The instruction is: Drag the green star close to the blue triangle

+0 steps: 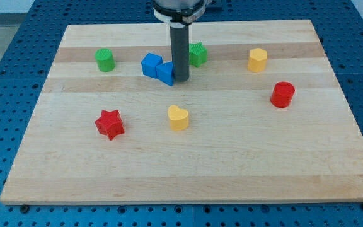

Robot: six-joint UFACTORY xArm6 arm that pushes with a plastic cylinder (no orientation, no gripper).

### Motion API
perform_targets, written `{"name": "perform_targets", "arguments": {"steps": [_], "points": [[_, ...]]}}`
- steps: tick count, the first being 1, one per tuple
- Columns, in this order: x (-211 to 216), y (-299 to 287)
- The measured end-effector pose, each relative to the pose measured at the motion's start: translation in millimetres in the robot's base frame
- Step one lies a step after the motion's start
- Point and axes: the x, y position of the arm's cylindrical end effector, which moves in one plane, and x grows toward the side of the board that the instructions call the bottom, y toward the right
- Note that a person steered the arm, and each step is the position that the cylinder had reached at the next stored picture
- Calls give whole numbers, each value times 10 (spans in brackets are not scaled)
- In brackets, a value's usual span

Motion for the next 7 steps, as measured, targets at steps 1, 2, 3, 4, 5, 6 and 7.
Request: {"name": "perform_targets", "arguments": {"steps": [1, 2, 3, 4, 5, 6, 7], "points": [[254, -17], [209, -246], [27, -313], [-56, -313], [-48, -313], [-62, -326], [-60, -331]]}}
